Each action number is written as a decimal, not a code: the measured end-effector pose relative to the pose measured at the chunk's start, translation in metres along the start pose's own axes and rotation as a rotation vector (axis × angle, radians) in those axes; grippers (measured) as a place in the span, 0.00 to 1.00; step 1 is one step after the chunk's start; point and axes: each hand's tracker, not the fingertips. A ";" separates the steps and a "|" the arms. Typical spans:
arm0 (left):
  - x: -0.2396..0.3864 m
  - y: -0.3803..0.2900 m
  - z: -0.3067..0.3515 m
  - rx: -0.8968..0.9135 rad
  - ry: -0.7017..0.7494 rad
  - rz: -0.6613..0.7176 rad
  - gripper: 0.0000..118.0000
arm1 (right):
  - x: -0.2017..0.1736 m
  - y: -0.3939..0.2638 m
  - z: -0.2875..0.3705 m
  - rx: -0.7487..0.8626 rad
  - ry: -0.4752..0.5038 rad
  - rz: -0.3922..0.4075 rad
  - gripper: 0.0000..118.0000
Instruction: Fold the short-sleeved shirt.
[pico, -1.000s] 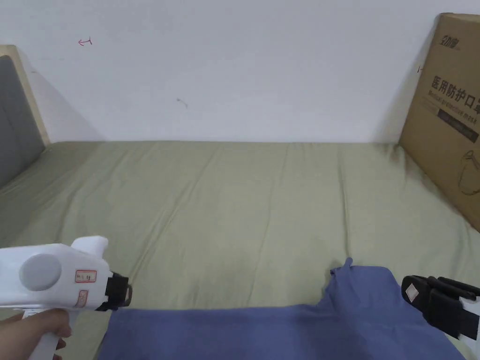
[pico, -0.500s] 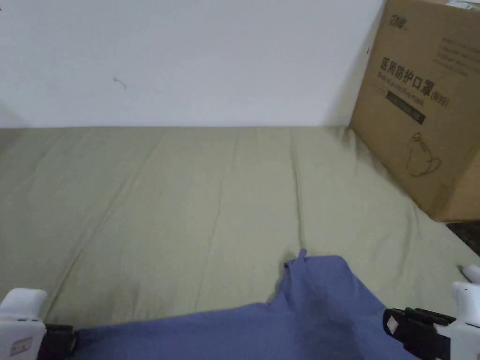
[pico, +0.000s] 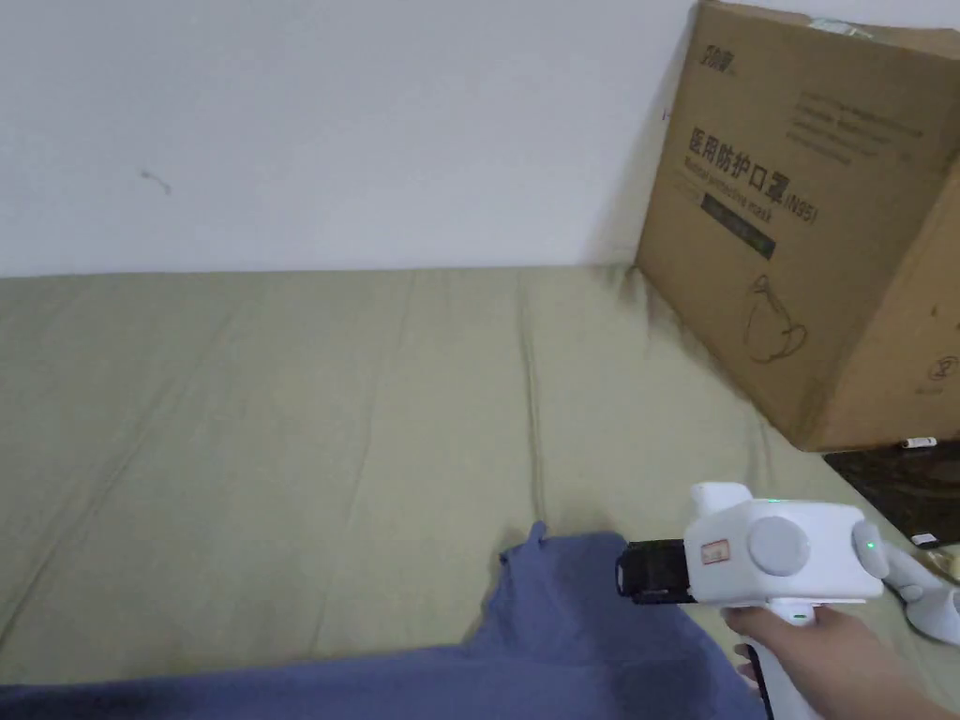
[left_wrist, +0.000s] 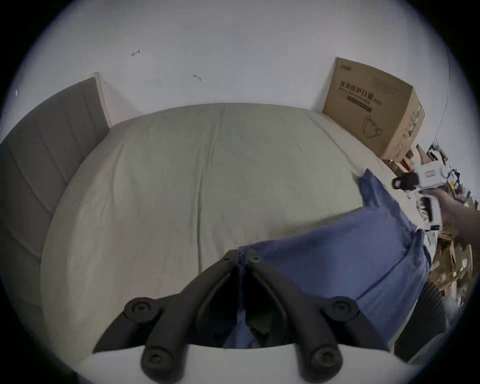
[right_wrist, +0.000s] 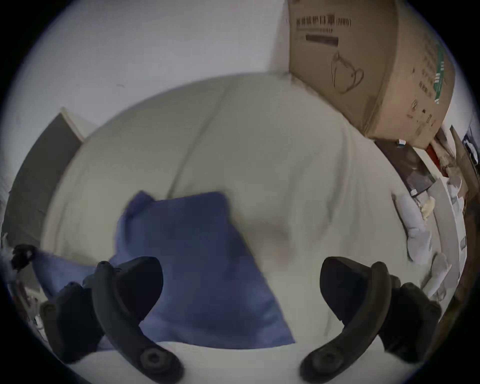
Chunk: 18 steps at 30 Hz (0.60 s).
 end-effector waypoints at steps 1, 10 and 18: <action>0.000 0.000 0.002 -0.002 -0.003 0.002 0.02 | 0.001 0.005 -0.011 -0.032 -0.003 0.006 1.00; 0.002 -0.004 -0.008 -0.033 0.009 0.000 0.02 | -0.009 -0.001 -0.015 -0.088 -0.004 0.108 0.67; 0.000 -0.011 -0.009 0.002 0.023 0.068 0.02 | -0.012 -0.005 0.056 0.100 0.129 0.051 0.00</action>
